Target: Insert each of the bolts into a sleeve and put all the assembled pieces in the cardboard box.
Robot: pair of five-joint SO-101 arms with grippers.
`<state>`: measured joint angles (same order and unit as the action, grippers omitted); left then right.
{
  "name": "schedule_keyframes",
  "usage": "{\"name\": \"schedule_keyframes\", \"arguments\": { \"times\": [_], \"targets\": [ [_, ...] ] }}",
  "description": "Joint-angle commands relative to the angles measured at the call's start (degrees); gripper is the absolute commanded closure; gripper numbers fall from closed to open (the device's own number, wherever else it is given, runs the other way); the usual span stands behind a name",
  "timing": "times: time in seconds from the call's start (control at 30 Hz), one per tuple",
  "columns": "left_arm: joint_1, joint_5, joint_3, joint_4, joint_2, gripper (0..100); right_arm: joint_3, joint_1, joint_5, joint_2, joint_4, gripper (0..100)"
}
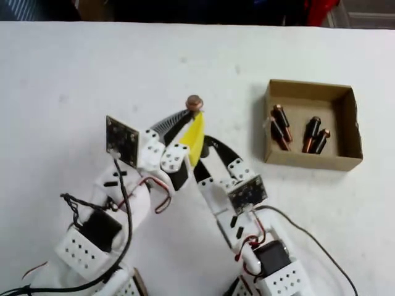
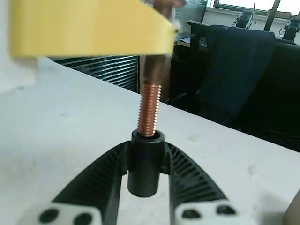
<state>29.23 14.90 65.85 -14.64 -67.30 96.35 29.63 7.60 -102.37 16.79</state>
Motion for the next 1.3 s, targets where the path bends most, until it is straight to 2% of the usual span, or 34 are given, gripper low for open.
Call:
{"name": "schedule_keyframes", "arguments": {
  "times": [0.0,0.23,0.47,0.67,0.97,1.03,1.2,1.27],
  "targets": [
    [0.4,0.44,-0.62,2.2,0.13,98,0.53,-1.89,-3.52,-0.57,-1.89,98.1],
    [0.48,0.26,2.11,2.55,0.13,98,0.53,-1.71,-1.93,-0.66,-1.89,98.1],
    [4.62,0.09,2.73,1.93,0.4,98,0.53,-2.07,-1.85,-0.66,-1.8,98.1],
    [4.62,0.0,5.27,-3.16,0.22,98,0.53,-1.71,3.6,-0.66,-1.71,98.1],
    [4.44,-0.09,7.65,-2.99,0.13,97,0.53,-1.71,3.6,-0.66,-1.36,98.1],
    [4.44,-0.09,7.21,-2.99,0.13,94,0.53,-1.89,3.6,-0.66,-1.36,98.1],
    [4.44,-0.09,7.56,-3.34,0.13,78,0.53,-1.98,3.6,-0.66,-1.36,98.1],
    [4.44,-0.09,7.56,-3.43,0.13,76,0.53,-2.07,3.6,-0.66,-1.36,98.1]
  ]
}}
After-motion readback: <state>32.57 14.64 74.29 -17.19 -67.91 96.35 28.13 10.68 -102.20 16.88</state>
